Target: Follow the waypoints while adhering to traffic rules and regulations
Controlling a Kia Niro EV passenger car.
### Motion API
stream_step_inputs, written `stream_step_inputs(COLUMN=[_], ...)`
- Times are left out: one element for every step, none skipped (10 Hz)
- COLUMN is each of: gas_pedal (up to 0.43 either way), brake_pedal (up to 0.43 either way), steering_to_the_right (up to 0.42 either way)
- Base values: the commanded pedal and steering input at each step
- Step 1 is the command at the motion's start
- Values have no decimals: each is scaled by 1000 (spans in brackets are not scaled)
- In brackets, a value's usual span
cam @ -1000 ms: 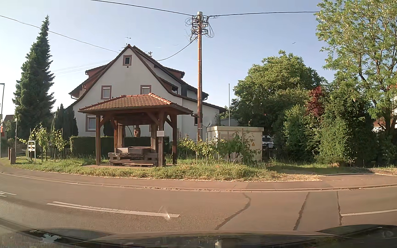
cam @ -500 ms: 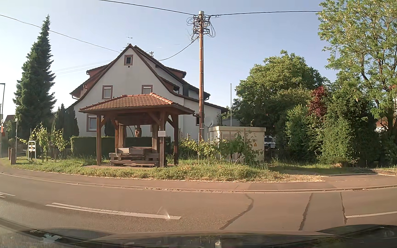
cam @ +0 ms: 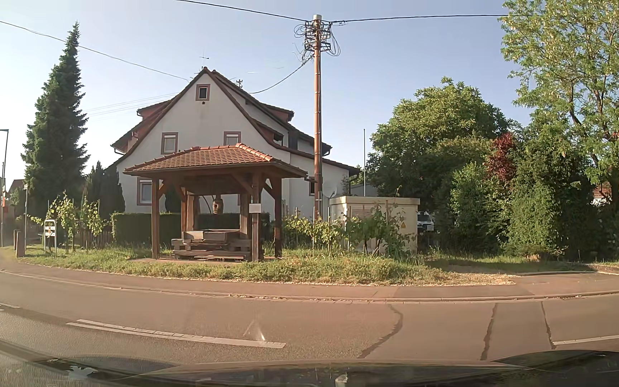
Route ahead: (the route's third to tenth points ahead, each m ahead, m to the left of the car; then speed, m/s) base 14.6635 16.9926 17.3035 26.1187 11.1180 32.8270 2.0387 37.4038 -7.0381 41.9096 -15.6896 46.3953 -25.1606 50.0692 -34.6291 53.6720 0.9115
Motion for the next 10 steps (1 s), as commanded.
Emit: stream_step_inputs(gas_pedal=[240, 240, 240, 248, 299, 287, 268, 248, 228, 177], brake_pedal=[0, 0, 0, 0, 0, 0, 0, 0, 0, 0], steering_to_the_right=[-150, -151, -168, -190, -219, -241, -273, -297, -322, -338])
